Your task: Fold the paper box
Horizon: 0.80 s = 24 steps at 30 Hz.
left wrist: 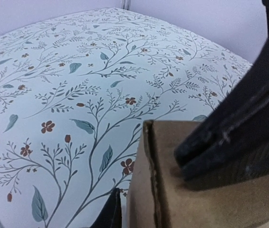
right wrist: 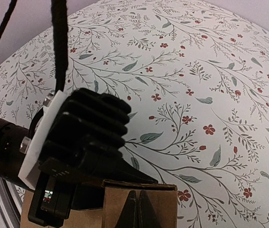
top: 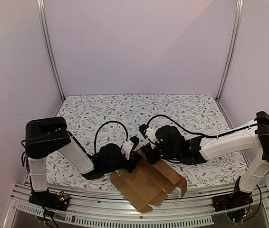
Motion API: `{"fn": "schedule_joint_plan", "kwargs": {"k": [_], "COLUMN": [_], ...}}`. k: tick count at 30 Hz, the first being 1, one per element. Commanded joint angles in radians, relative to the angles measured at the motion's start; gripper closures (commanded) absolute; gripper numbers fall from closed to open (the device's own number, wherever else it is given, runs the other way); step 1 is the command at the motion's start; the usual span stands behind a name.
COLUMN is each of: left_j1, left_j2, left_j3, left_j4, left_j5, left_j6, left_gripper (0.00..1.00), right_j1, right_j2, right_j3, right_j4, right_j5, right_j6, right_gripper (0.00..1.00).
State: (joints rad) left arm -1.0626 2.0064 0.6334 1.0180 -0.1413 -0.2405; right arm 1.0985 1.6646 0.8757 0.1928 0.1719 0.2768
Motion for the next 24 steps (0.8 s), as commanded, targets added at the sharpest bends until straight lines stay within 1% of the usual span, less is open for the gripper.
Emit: {"fn": "schedule_joint_plan", "kwargs": {"k": [1,3,16,24], "left_j1": [0.018,0.018,0.015,0.013], "left_j2": [0.027,0.029,0.009,-0.035], "left_j3": [0.017,0.021,-0.002,-0.041], "left_j4": [0.055,0.055,0.041,0.022], "left_j5": [0.026,0.030,-0.039,-0.153], "left_j6": [-0.005,-0.002,-0.010,-0.021], "left_gripper": [0.91,1.00,1.00,1.00], "right_j1": [-0.003,-0.003,-0.002,-0.003], "right_j2": [-0.010,-0.009,-0.034,-0.166], "right_j3": [-0.027,-0.027,-0.017,0.001], "right_j4": [-0.029,-0.028,-0.041,-0.156], "right_j5": [-0.023,-0.026,-0.004,0.057], "right_j6": [0.016,0.020,0.029,-0.026], "right_gripper": [1.00,1.00,1.00,0.83]}}
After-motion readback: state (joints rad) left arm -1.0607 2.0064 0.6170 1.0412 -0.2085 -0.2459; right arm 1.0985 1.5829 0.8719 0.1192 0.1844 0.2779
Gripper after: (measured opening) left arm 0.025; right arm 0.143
